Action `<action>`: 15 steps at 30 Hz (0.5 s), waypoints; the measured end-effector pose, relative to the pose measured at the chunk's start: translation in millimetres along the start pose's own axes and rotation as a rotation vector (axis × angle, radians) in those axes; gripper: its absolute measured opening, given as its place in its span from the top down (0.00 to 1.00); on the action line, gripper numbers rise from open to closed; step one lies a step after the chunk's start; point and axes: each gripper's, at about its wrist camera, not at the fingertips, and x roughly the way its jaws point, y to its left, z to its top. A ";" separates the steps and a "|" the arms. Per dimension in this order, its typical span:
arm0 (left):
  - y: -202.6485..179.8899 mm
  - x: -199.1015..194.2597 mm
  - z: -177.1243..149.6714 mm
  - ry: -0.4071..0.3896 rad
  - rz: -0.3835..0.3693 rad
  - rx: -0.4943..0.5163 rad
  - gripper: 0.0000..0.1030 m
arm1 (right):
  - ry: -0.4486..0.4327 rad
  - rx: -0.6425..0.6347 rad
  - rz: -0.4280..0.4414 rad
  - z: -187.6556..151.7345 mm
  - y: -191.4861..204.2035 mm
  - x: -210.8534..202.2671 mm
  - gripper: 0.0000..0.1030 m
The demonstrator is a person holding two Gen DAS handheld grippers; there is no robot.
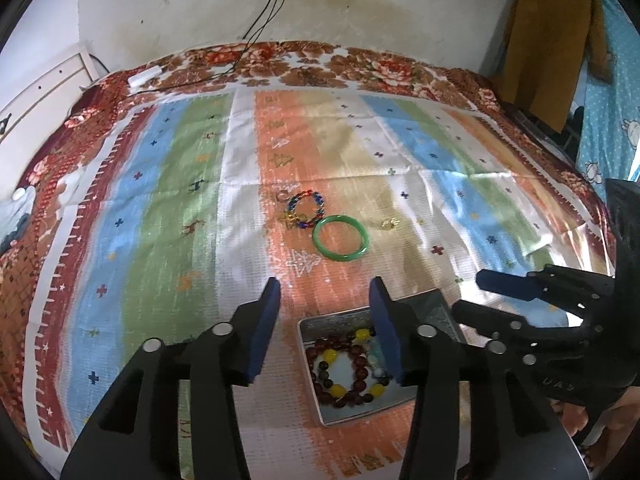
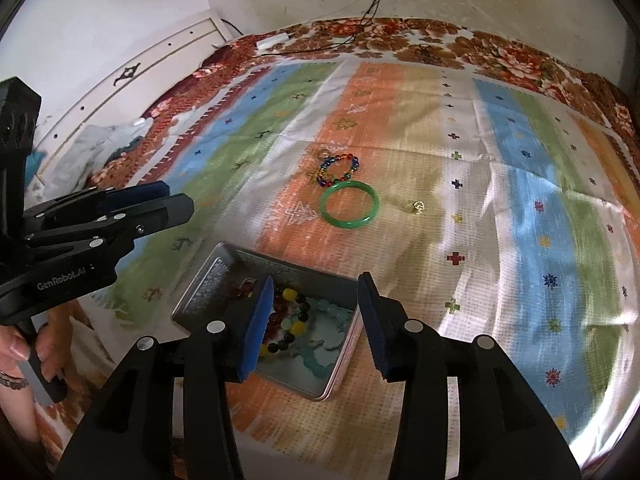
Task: Organize jewelry
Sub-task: 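Move both open tools forward to the multicolour bracelet and green bangle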
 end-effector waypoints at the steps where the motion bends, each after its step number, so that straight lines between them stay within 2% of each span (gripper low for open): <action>1: 1.9 2.1 0.6 0.005 0.007 -0.005 0.51 | 0.000 0.003 -0.001 0.5 -1.3 0.7 0.56; 15: 21.2 27.6 18.2 0.047 0.061 -0.041 0.48 | 0.018 0.048 -0.009 17.0 -20.5 17.1 0.56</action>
